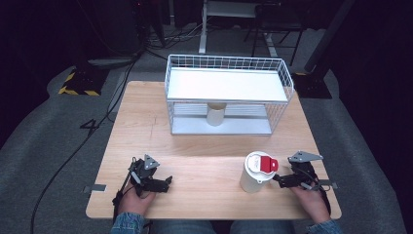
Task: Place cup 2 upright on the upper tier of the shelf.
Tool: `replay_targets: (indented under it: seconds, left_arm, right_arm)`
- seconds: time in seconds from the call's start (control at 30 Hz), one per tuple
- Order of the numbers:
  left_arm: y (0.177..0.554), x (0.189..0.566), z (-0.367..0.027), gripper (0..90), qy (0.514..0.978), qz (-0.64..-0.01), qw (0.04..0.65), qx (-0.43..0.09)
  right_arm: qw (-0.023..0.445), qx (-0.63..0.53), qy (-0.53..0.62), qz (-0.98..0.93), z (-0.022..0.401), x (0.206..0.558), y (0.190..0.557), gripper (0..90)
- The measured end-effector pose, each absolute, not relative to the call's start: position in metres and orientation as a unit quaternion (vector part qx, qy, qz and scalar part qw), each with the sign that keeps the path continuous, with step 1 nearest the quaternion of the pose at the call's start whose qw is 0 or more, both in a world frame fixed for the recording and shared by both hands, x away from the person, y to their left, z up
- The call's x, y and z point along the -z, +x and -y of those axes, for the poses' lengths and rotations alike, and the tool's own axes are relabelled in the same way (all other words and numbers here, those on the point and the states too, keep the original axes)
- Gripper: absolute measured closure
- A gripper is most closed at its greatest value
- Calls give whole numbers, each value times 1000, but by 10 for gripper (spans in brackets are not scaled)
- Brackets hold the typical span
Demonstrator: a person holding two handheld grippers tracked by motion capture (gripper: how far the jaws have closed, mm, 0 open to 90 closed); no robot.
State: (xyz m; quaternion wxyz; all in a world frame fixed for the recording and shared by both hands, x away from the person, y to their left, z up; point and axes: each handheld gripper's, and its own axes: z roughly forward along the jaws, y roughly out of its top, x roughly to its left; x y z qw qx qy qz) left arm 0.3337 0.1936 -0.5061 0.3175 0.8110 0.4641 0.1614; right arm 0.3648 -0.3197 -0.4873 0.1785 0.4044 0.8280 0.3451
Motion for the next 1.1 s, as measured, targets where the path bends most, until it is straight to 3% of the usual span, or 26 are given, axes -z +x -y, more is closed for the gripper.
replay_targets:
  seconds: [0.63,1.1]
  left_arm:
    - [334,506,-194,3,811,-464,317,-163]
    - [334,506,-193,4,808,-468,318,-164]
  right_arm:
    - [150,-388,330,-847,309,441,314,11]
    - [119,-440,281,-845,284,447,312,2]
